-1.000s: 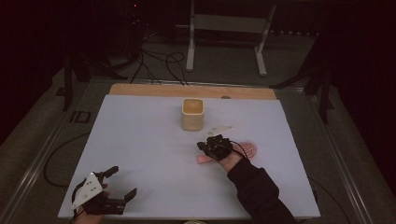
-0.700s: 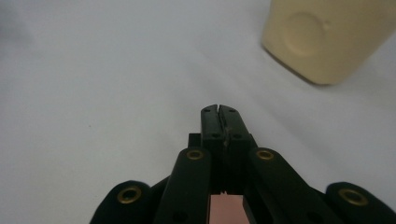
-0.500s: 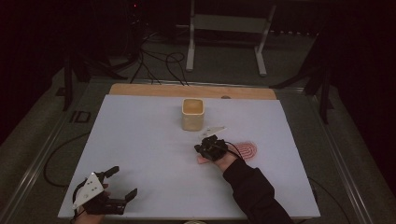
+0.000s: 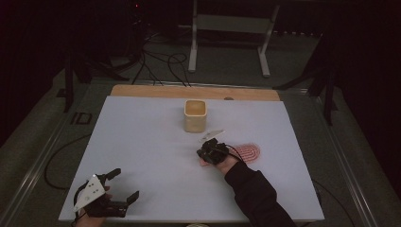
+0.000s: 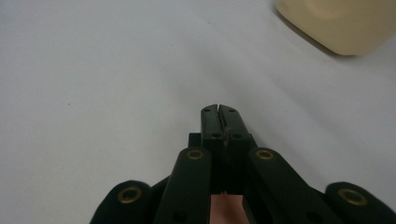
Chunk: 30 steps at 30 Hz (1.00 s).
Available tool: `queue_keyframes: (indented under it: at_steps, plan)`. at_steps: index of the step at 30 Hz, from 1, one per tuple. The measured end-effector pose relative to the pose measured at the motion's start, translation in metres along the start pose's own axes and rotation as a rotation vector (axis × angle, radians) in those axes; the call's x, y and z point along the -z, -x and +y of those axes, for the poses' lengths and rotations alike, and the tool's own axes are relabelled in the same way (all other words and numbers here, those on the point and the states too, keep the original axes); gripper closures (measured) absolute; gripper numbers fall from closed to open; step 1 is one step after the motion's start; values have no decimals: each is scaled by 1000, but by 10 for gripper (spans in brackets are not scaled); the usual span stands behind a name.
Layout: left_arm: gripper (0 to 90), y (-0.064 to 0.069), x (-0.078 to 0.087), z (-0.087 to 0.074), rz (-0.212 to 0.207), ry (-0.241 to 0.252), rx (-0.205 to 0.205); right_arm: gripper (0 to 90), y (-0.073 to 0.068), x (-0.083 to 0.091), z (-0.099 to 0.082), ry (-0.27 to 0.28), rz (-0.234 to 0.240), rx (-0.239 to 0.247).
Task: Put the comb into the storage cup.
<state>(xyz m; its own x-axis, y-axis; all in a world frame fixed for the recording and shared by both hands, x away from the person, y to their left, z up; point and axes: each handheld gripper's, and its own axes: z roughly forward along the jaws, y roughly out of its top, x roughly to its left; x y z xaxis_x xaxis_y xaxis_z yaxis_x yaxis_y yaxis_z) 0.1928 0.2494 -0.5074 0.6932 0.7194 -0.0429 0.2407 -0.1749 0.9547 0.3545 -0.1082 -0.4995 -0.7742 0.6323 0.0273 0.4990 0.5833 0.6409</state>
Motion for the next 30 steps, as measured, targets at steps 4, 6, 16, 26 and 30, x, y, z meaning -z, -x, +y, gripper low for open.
queue_keyframes:
  at_steps: [4,6,16,26,30]
  plan:
    - [4,0,0,0,-1,-1,-1,900,1,0,-1,4,5,-10]
    - [4,0,0,0,-2,0,2,900,-1,1,-2,-8,4,-5]
    - [4,0,0,0,-1,2,2,900,-7,5,-6,-30,11,4]
    - [4,0,0,0,-3,-2,1,900,-13,11,-15,-43,30,24]
    - [4,0,-1,0,-2,-2,2,900,-15,14,-20,-49,37,30]
